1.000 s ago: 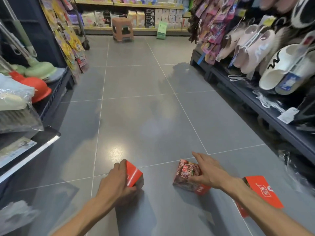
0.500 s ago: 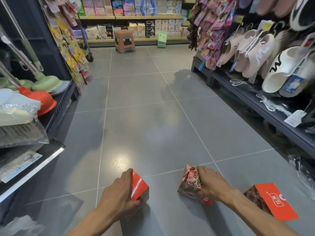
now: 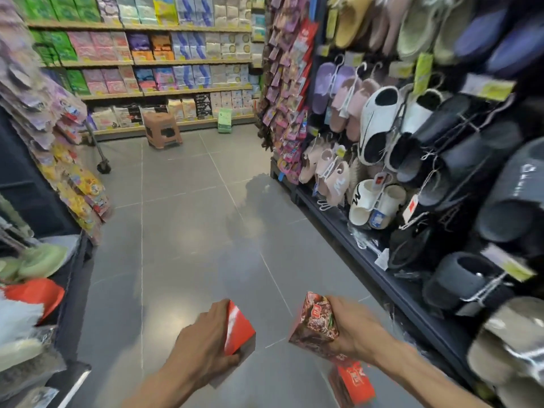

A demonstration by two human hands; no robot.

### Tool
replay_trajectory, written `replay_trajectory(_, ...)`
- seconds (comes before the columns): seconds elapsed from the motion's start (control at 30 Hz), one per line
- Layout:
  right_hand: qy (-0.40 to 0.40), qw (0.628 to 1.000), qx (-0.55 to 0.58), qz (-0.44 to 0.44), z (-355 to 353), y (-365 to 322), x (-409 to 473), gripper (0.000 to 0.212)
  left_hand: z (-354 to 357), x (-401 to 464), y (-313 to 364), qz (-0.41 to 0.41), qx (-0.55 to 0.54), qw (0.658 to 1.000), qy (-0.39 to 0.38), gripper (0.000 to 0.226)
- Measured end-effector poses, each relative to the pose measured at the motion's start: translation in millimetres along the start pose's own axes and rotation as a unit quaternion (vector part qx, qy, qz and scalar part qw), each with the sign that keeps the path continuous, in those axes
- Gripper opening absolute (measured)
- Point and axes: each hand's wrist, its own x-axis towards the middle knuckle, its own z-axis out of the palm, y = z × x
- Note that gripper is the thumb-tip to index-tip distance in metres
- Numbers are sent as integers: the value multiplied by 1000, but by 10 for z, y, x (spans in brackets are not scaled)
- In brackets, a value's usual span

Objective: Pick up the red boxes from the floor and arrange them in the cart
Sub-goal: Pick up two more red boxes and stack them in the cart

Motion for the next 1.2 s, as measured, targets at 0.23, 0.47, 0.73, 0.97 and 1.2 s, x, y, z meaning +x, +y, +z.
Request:
replay_trajectory(0.23,40,995,18,90,-2793,-102,-1439,84,-2232,-82,1483,161,40,986,-10,73)
replay_trajectory(0.47,91,981,12,174,-4776,-171,-3160,97,-4010,-539,2909,293,36,954,-56,95)
replay_trajectory(0.73,136,932,32,333,-5772,-85,-5458,113,-4722,-1191,4679,491,78,865,-67,106)
replay_trajectory(0.97,175,847,49,500,-5826,-49,-7808,120,-4555,-2379,6500,651,99,748,-78,107)
replay_trajectory(1.2,197,738,51,643,-5370,-336,-10185,113,-3933,-4233,8147,768,87,626,-104,110)
